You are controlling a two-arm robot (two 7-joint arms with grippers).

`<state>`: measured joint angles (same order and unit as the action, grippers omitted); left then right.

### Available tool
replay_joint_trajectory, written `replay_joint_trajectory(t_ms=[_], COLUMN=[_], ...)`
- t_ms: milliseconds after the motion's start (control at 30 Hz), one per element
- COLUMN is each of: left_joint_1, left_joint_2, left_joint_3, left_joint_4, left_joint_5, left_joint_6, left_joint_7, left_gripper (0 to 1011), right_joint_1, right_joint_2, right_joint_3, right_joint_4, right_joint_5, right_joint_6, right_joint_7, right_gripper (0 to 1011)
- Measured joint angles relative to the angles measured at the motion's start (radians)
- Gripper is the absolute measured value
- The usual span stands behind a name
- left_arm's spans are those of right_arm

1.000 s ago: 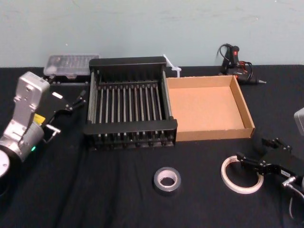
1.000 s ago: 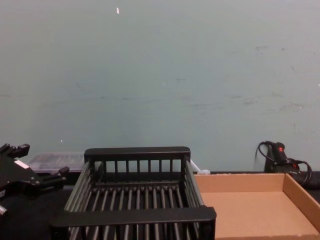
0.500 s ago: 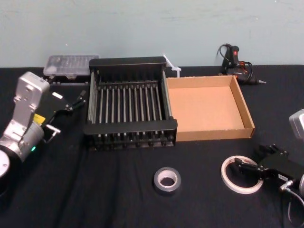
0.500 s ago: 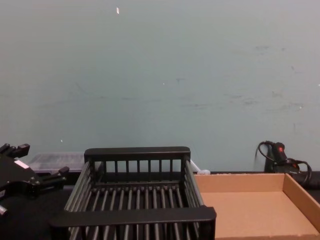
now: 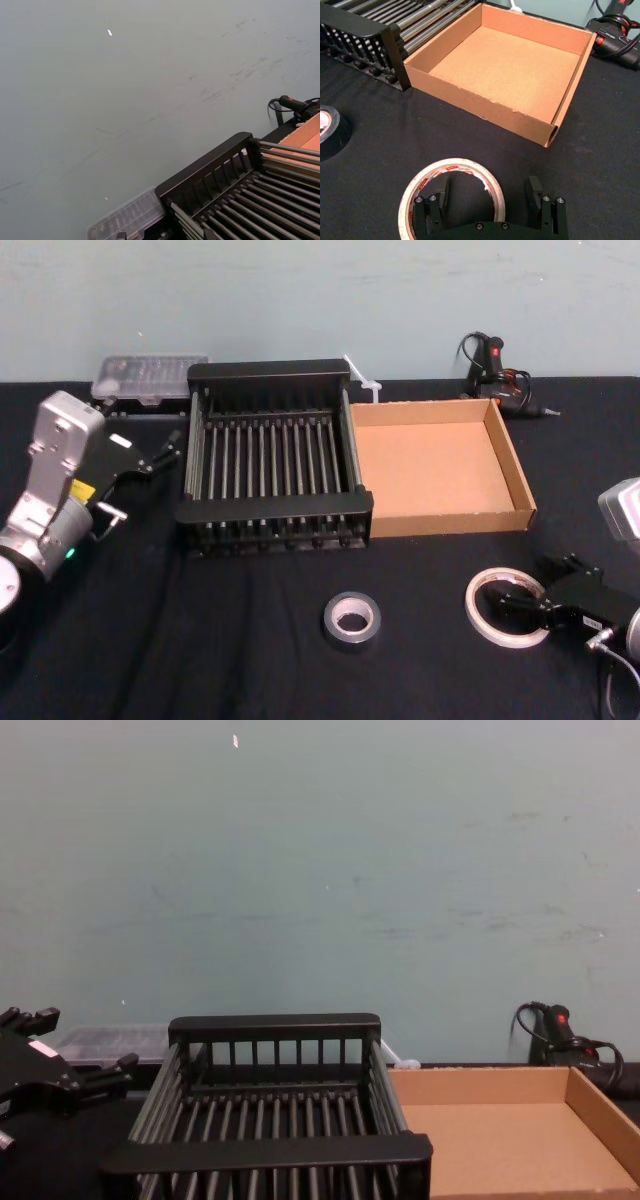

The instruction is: Pick up the white tape and place it into the black box , Pick up the silver tape and place it into the brown box.

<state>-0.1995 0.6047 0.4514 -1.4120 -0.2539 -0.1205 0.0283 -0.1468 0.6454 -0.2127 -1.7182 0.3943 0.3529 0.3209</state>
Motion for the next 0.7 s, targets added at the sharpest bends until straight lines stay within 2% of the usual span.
replay_joint_trajectory(t_ms=[700], left_joint_1=[0.0], left_joint_2=[0.0], left_joint_3=[0.0], left_joint_4=[0.0], left_joint_5=[0.0], left_joint_6=[0.0], left_joint_7=[0.0], left_gripper=[1001], right_joint_1=[0.001], right_joint_2=[-0.014], right_joint_3=[0.007], right_joint_4=[0.015], right_joint_5=[-0.02], right_joint_6=[0.01], right_joint_7=[0.018], right_gripper=[1002])
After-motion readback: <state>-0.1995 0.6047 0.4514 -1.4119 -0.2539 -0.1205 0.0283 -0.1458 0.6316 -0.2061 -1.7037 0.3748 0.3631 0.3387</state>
